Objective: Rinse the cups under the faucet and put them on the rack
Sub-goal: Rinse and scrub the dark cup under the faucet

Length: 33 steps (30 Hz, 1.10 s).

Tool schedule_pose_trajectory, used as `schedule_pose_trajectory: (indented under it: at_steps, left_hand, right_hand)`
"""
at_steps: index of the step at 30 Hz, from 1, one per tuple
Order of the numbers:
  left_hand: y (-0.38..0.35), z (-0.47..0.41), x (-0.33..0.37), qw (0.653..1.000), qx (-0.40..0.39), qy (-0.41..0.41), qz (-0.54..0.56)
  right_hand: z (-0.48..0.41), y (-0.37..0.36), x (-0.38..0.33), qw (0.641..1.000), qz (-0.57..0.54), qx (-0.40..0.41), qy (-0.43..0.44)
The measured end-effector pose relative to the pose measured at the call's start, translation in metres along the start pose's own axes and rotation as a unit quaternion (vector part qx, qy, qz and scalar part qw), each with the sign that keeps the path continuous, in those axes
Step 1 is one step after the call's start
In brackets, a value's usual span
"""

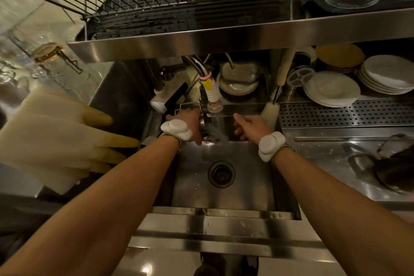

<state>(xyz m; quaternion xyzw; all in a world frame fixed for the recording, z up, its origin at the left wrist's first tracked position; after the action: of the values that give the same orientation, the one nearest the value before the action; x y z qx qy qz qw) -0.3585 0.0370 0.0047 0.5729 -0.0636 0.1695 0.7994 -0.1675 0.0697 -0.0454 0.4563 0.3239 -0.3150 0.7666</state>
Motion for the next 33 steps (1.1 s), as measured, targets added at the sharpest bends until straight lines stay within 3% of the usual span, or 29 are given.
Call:
schedule_pose_trajectory:
  at_steps: [8, 16, 19, 21, 23, 25, 27, 31, 33]
  left_hand:
    - [0.012, 0.002, 0.010, 0.994, -0.011, 0.037, -0.101]
    - [0.013, 0.004, 0.013, 0.978, 0.056, -0.003, -0.202]
    - [0.013, 0.002, 0.013, 0.979, 0.062, -0.019, -0.193]
    - [0.006, -0.007, 0.010, 0.995, 0.038, -0.004, -0.097]
    - [-0.008, -0.013, 0.007, 0.991, 0.025, 0.029, 0.127]
    - [-0.030, -0.016, 0.008, 0.940, 0.027, 0.058, 0.335]
    - [-0.047, -0.012, 0.011, 0.884, 0.046, 0.065, 0.460]
    - [-0.064, -0.013, 0.018, 0.782, 0.027, 0.043, 0.621]
    - [-0.060, -0.010, 0.021, 0.760, -0.015, 0.048, 0.649]
  right_hand:
    - [0.001, 0.006, -0.005, 1.000, 0.000, 0.009, 0.007]
    - [0.004, 0.006, -0.009, 0.999, 0.035, 0.015, 0.016]
    - [0.004, 0.006, -0.009, 0.999, 0.046, 0.009, 0.018]
    - [0.001, 0.005, -0.004, 0.999, 0.050, 0.005, 0.013]
    - [-0.005, 0.000, 0.004, 0.998, 0.063, 0.003, 0.002]
    - [-0.007, -0.005, 0.013, 0.995, 0.101, -0.010, 0.008]
    - [-0.004, -0.011, 0.019, 0.991, 0.122, -0.043, 0.020]
    - [-0.011, -0.035, 0.021, 0.997, 0.028, -0.071, 0.027]
    - [-0.022, -0.044, 0.015, 0.999, 0.004, -0.042, 0.027]
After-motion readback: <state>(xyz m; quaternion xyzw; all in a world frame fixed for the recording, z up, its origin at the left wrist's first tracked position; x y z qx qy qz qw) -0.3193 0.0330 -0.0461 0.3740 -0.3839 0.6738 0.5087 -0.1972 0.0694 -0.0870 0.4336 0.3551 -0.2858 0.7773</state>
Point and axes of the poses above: each hand's wrist, its own z-axis away from the middle knuckle, its own y-axis out of the back of the hand, x = y × z, the point moved 1 cm from there along -z, towards the middle knuckle, and after that the axes turned 14 degrees about z, right-handed, at the moved point
